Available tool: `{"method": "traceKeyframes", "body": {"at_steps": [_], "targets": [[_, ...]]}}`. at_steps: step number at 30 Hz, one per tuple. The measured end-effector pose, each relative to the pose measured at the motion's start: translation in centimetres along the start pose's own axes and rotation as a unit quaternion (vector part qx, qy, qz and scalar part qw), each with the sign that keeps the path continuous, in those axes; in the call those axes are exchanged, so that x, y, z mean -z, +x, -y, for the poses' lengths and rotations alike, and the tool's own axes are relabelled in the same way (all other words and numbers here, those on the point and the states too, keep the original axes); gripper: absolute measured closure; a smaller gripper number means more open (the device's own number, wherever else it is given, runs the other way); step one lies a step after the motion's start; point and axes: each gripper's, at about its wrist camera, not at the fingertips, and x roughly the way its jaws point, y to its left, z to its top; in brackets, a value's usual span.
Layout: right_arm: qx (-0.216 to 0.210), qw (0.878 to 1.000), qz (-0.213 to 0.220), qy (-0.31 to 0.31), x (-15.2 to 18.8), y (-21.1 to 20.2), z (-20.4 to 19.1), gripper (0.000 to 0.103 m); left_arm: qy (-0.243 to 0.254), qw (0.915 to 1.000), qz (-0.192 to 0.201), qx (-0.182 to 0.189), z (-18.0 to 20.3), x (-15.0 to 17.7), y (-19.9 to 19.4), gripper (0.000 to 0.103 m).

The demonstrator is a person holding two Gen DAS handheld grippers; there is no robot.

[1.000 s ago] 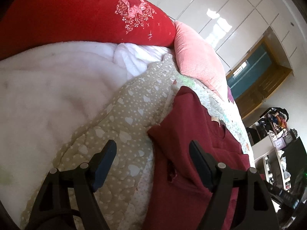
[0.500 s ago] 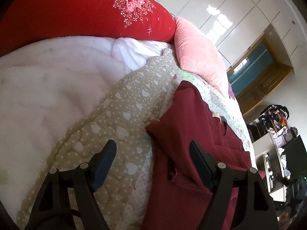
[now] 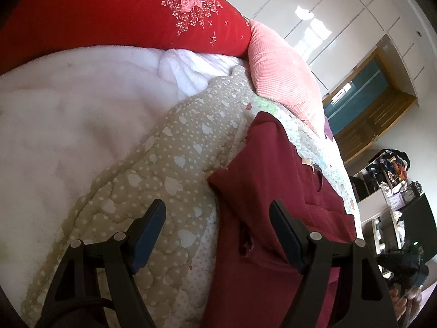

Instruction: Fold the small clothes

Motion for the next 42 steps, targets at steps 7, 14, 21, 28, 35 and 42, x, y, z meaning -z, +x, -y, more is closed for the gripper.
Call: {"method": "traceKeyframes", "body": {"at_steps": [7,14,21,28,35,42], "targets": [[0.009,0.959,0.134,-0.248,2.5,-6.3,-9.7,0.096,-0.015,0.9999,-0.001,0.0,-0.6,-0.1,0.1,0.026],[0.145,0.928,0.183,-0.29,2.1,-5.5,-7.7,0.047,-0.012,0.9999,-0.003,0.0,-0.4,0.0,0.0,0.026],[0.116,0.938,0.165,-0.281,1.7,-5.9,-6.7,0.047,-0.01,0.9999,-0.004,-0.006,-0.1,0.0,0.4,0.026],[0.083,0.892,0.007,-0.445,5.7,5.2,-14.6,0.028,0.002,1.0,-0.002,-0.007,0.2,0.2,0.3,0.026],[0.131,0.839,-0.04,-0.526,6.7,12.9,-16.9,0.028,-0.001,0.9999,-0.011,-0.001,0.1,0.0,0.7,0.026],[0.144,0.789,-0.033,-0.596,9.9,13.2,-19.1,0.099,-0.007,0.9999,-0.007,0.003,-0.1,-0.1,0.5,0.026]]}}
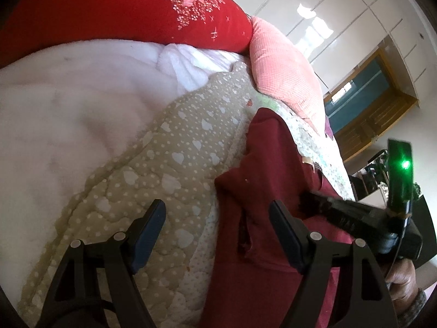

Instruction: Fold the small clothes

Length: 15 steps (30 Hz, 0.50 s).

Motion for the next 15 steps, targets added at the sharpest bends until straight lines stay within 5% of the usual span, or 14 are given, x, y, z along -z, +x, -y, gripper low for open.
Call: {"method": "traceKeyframes", "body": {"at_steps": [6,9,11,15], "targets": [[0.047,0.998,0.042,0.02,-4.1,0.4,-0.7,0.097,-0.057,0.9972,0.049,0.002,-2.5,-1.1,-2.0,0.026],[0.059,0.998,0.033,0.002,-4.9,1.1,-1.5,0.078,-0.078,0.9953,0.058,0.002,-3.4,-1.4,-2.3,0.025],[0.048,0.997,0.055,0.016,-4.2,-0.6,-0.8,0.053,-0.083,0.9956,0.043,0.005,-3.6,-1.5,-1.8,0.024],[0.076,0.992,0.091,0.048,-0.8,-4.6,2.3,0.046,-0.072,0.9967,0.039,0.005,-3.2,-1.4,-1.8,0.024]]}}
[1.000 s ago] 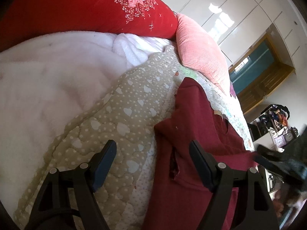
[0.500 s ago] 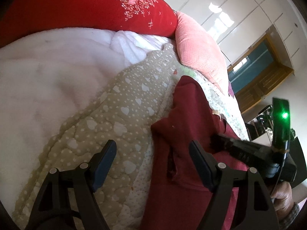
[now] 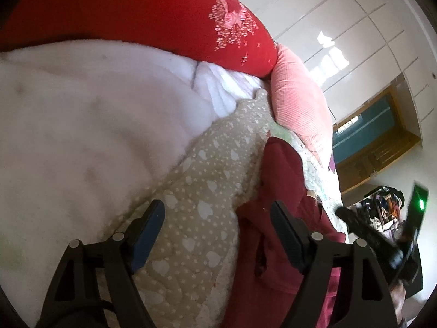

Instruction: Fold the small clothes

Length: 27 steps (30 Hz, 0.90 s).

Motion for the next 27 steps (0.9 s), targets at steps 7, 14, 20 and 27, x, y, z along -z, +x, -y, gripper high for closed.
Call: {"method": "traceKeyframes", "body": {"at_steps": [7,14,20,27], "targets": [[0.011,0.995,-0.058,0.079,6.4,-1.0,6.7,0.062,0.016,0.9998,-0.009,-0.011,0.7,0.7,0.1,0.024],[-0.035,0.984,-0.066,0.159,10.9,-2.3,7.7,0.061,0.004,0.9999,-0.011,-0.006,0.5,0.7,0.2,0.024],[-0.202,0.947,-0.054,0.243,10.7,-1.9,4.4,0.049,-0.02,0.9779,-0.118,0.171,2.1,1.3,2.4,0.018],[-0.205,0.912,-0.037,0.354,13.8,-1.2,7.9,0.049,-0.045,0.9622,-0.175,0.203,3.6,2.2,5.3,0.011]]}}
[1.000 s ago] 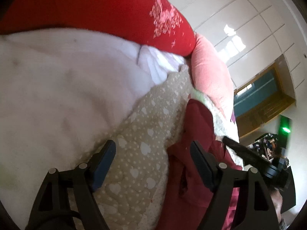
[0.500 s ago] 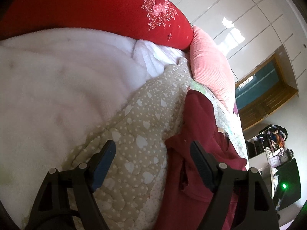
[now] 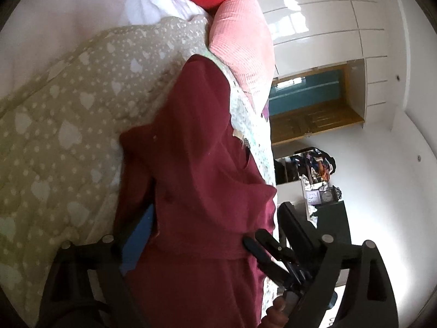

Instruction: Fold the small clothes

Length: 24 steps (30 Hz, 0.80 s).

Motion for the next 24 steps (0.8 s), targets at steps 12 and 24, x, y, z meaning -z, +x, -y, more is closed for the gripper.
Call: {"method": "traceKeyframes", "body": {"at_steps": [12,24], "targets": [[0.008,0.997,0.045,0.068,-2.7,-0.4,3.7,0.049,0.046,0.9959,0.012,-0.077,1.4,-0.8,3.3,0.088],[0.034,0.998,0.049,0.021,-1.3,-3.7,2.6,0.096,0.06,0.9915,0.053,-0.102,2.1,1.2,-1.3,0.095]]}}
